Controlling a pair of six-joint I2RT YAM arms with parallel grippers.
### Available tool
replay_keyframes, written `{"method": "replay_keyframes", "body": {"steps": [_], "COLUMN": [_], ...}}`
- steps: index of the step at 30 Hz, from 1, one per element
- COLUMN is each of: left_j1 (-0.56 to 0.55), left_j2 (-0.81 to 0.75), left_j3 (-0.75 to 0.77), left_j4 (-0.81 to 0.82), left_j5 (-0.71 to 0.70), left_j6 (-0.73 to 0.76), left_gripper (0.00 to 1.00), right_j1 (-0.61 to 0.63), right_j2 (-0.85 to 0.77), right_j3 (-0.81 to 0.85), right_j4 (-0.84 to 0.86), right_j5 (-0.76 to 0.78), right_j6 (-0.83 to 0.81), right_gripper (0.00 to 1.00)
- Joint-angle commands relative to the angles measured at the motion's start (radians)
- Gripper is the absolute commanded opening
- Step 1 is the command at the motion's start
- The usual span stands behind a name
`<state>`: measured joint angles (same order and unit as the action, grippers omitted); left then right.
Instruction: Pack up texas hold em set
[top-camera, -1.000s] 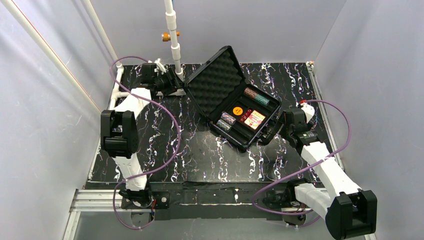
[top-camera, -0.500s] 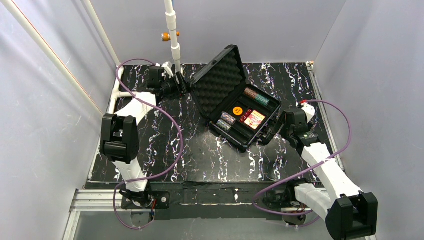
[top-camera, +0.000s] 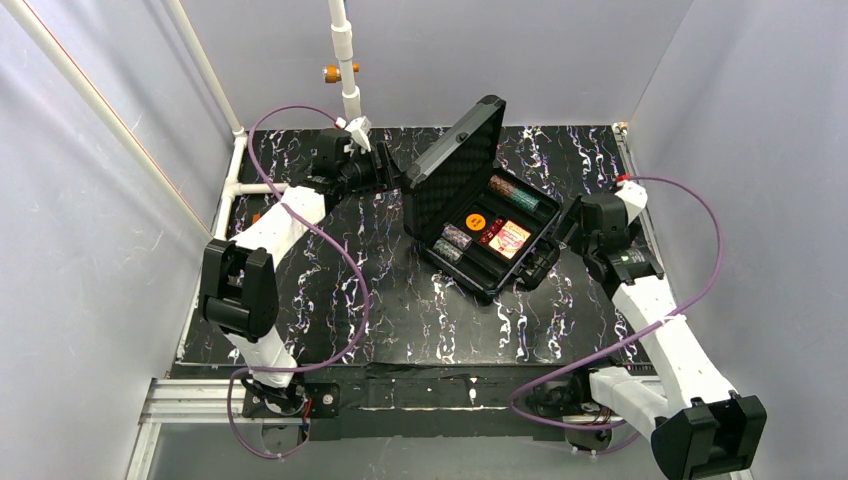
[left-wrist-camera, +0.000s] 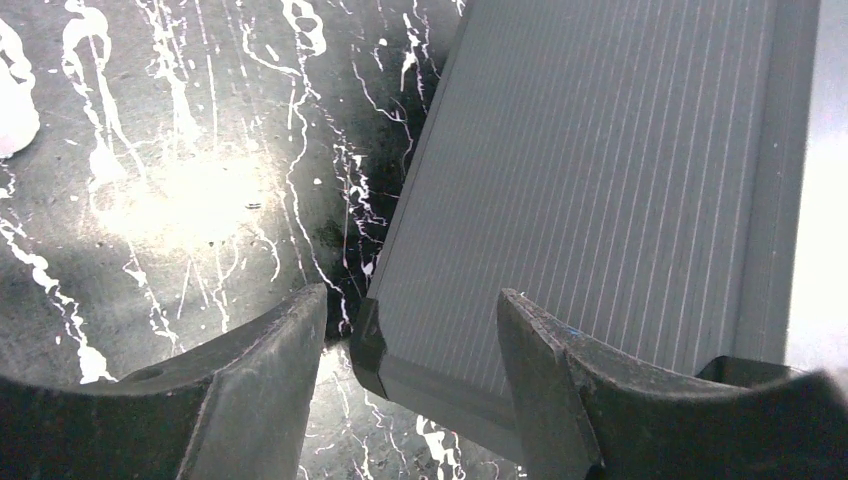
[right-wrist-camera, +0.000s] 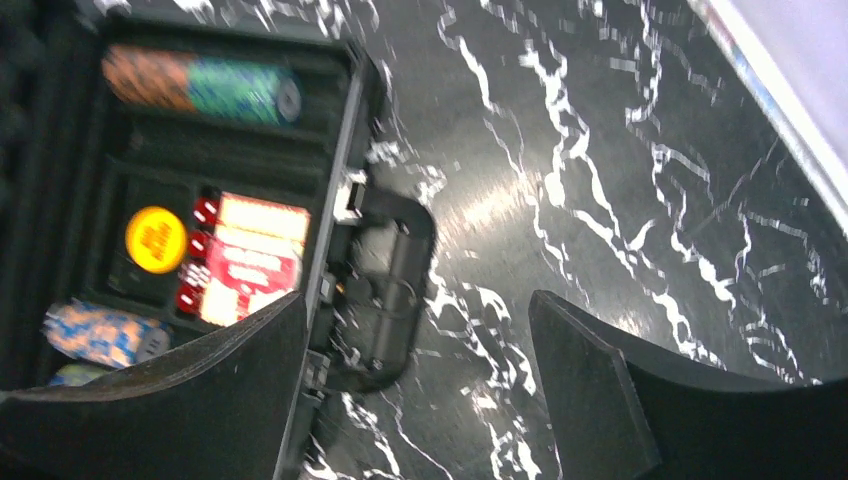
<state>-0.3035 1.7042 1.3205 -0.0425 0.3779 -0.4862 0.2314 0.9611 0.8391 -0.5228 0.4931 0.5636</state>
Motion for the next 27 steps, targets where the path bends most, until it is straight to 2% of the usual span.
{"method": "replay_keyframes", "body": {"steps": [1,5,11,22,27], "left_j1": [-0.034,-0.053,-0.089,-0.177,-0.209], "left_j2": [-0.063,-0.063,-0.067,-0.083,-0.113], "left_j3": [0.041,0.051,0.064,0.061,0.055], "left_j4": [-0.030,-0.041,-0.059,-0.129,-0.170], "left_j5": [0.002,0.001,-0.004,0.014,0.013], "left_j6": [0.028,0.041,0.063,0.141,0.186], "left_gripper": [0.62,0.62,0.62,0.62,0.63], "right_j1": [0.003,0.002,0.001,0.002,0.002], "right_j2": [0.005,0.015,0.029,0.060,0.057], "right_j3": [0.175,0.282,0.351,0.307,0.289], "right_j4": [0.004,-0.009,-0.011,-0.034,-0.038], "right_j5": [0.093,0.125,0.144,-0.003,-0.023], "right_j6": [-0.030,-0.034,-0.044,0.012,0.027], "right_gripper": [0.90,0.91,0.92,0.94,0.94]}}
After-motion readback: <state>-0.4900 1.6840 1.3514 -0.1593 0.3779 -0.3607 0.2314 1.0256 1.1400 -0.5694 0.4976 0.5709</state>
